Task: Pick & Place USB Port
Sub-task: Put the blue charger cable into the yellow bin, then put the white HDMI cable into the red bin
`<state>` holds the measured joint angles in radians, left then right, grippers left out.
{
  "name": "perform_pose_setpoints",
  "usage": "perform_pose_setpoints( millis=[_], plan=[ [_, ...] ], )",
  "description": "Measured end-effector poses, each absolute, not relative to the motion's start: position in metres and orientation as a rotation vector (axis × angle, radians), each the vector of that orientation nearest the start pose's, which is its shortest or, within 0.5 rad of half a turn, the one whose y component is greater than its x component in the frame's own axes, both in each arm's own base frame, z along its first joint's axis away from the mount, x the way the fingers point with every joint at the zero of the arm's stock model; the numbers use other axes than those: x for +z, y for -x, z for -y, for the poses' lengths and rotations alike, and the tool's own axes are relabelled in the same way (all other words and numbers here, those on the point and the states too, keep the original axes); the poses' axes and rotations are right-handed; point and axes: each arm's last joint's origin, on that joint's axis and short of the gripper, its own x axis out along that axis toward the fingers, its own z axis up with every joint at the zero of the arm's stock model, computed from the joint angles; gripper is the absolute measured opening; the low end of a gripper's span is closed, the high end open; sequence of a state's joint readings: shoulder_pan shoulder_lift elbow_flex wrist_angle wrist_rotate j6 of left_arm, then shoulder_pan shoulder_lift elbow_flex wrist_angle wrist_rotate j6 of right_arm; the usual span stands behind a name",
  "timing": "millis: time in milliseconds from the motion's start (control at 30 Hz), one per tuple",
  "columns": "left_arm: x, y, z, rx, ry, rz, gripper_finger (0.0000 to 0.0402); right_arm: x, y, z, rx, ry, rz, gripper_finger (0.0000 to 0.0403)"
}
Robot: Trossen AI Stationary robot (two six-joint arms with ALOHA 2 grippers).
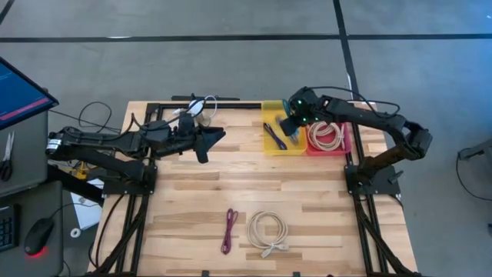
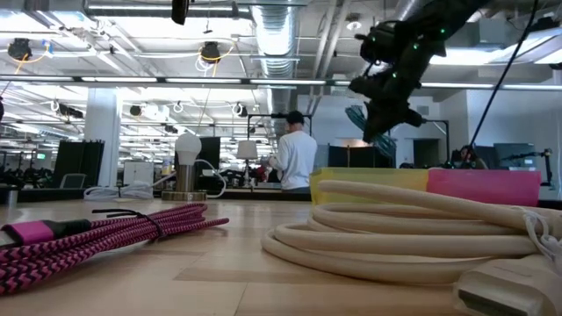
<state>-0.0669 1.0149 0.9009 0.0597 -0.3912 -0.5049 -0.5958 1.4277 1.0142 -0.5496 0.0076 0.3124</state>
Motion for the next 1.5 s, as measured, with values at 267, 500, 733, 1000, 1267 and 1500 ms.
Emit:
perform_pose_setpoints(
  millis=[267,500,733,1000,1267,1500],
  plan=[
    [0.354,-0.226,0.004,0.331,0.488,0.030,0.0114,0.215,-0.230,0.159,-0.723,-0.603,-0.835,0.0015],
    [0.354,-0.226,0.004,0.330,0.489,0.030,0.0114,0.210,-0.229,0.158,-0.723,-0.602,-0.833,0.0014],
    [0.354,-0.226,0.004,0.331,0.496,0.031,0.0114,0.208,-0.230,0.156,-0.713,-0.601,-0.839,0.0061],
    [0.354,-0.226,0.004,0.330,0.496,0.032,0.0114,0.208,-0.230,0.156,-0.710,-0.601,-0.839,0.0154],
    [0.354,-0.226,0.005,0.298,0.459,0.017,0.0114,0.244,-0.236,0.143,-0.297,-0.580,-0.611,0.0178],
    [0.354,-0.227,0.008,0.199,0.414,-0.009,0.0114,0.306,-0.225,0.110,0.024,-0.443,-0.307,0.0148]
  ],
)
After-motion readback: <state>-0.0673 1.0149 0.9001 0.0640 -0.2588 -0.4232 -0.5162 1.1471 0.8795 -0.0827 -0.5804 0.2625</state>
